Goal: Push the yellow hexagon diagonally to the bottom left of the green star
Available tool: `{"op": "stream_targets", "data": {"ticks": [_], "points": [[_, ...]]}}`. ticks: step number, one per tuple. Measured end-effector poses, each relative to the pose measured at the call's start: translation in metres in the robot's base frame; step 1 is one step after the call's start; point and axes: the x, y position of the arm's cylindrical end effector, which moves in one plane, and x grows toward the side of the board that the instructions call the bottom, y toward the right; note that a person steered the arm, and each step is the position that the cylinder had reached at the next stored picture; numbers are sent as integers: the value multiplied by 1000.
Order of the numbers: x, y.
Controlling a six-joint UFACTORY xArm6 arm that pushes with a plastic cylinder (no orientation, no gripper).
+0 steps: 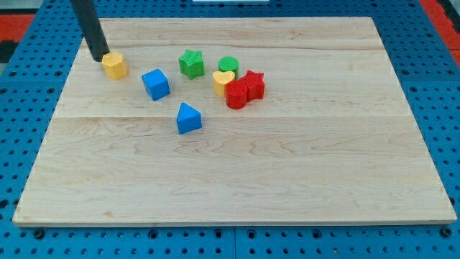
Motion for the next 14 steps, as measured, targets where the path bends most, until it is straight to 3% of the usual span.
{"op": "stream_targets", "data": {"ticks": [2, 7, 8, 9, 11, 12, 14], "points": [[0, 3], [0, -54], [-2, -11], [-8, -9], [30, 66], [53, 67], [37, 105]]}}
